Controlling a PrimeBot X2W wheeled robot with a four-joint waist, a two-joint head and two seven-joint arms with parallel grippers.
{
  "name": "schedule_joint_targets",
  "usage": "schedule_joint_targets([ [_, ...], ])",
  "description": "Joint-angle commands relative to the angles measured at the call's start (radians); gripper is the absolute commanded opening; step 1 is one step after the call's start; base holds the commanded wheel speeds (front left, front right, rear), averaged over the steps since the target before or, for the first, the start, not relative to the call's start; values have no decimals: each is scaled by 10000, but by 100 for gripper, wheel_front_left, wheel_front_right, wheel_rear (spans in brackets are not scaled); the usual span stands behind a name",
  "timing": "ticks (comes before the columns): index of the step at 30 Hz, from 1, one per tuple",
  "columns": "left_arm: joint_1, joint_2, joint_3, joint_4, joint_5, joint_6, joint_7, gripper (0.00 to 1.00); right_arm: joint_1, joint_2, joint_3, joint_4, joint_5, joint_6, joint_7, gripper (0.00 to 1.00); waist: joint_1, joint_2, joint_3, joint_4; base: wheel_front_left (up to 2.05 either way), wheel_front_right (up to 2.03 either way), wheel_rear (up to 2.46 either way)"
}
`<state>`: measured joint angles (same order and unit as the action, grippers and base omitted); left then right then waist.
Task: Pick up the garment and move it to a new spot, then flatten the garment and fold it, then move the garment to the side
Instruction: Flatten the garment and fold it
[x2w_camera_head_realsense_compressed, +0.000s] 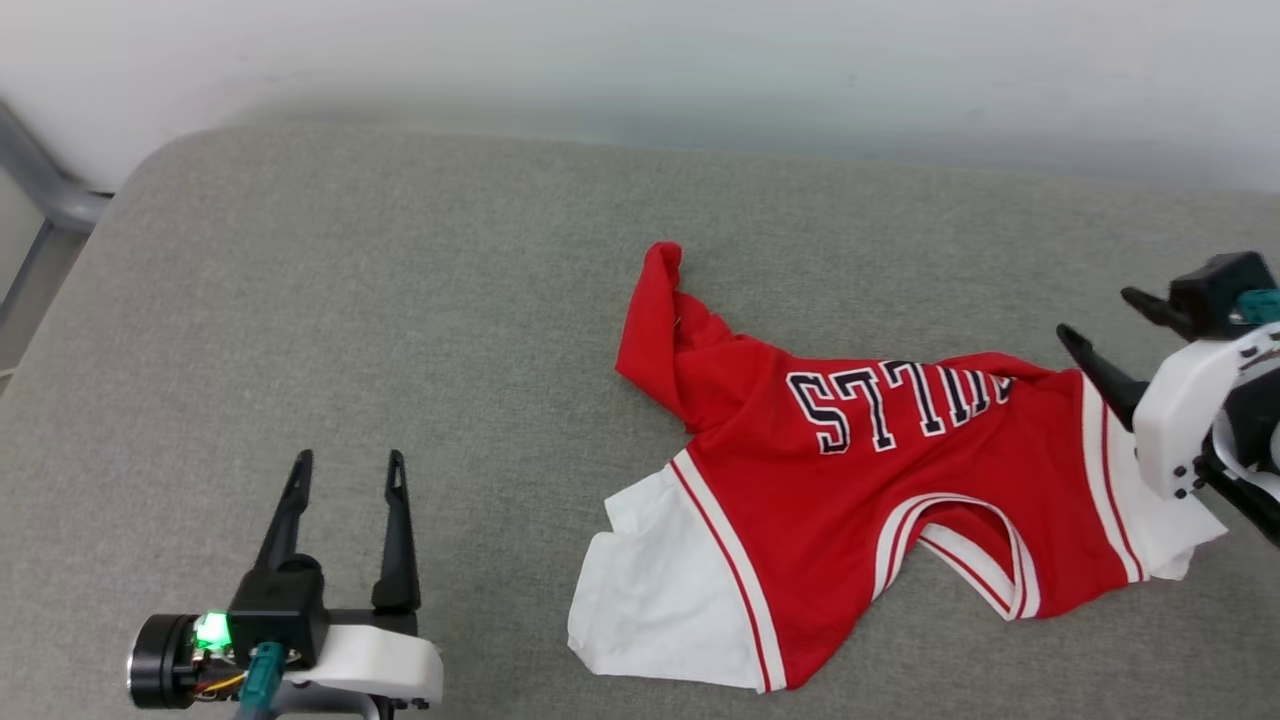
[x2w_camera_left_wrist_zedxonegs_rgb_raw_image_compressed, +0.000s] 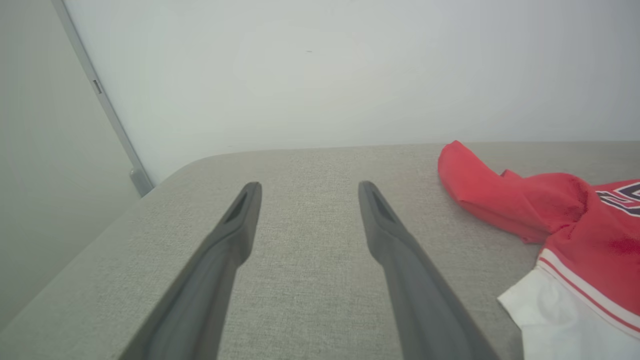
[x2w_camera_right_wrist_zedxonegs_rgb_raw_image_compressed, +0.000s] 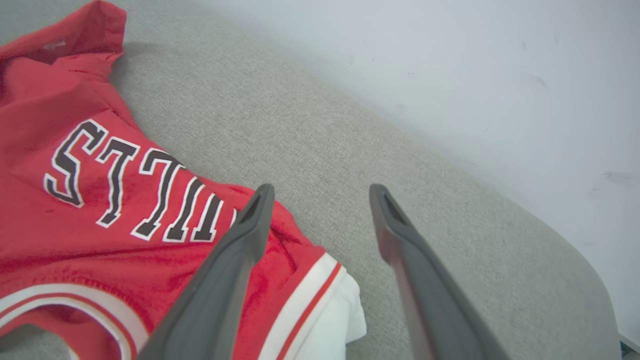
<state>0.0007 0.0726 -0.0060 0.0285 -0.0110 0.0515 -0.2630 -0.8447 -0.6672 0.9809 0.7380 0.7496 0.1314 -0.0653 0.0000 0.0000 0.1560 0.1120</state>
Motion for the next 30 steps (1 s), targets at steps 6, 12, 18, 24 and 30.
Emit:
schedule_joint_targets([
  [6, -55, 304, -704, -283, 305, -568, -22, 100, 1072, -261, -1568, -459, -308, -15, -1394, 100, 0, 0, -479, -423, 0, 0, 0],
  [12, -527, 709, -1682, -490, 231, -1472, 474, 100, 2661, -98, -3609, -1227, -960, -15, -1791, 100, 0, 0, -685, -599, 0, 0, 0],
  [18, -1004, 1614, -3350, -868, -413, -1799, 2656, 100, 4349, 475, -5699, -2509, -2097, -15, -1381, 100, 0, 0, -763, -762, 0, 0, 0],
  [24, -1549, 3024, -5292, -1534, -1810, -1805, 5276, 100, 5945, 1332, -7690, -4346, -3324, -15, -271, 100, 0, 0, -632, -904, 0, 0, 0],
  [30, -1876, 4036, -6381, -1850, -2853, -1807, 7307, 100, 7116, 2115, -9033, -6136, -4149, -15, 771, 100, 0, 0, -404, -980, 0, 0, 0],
])
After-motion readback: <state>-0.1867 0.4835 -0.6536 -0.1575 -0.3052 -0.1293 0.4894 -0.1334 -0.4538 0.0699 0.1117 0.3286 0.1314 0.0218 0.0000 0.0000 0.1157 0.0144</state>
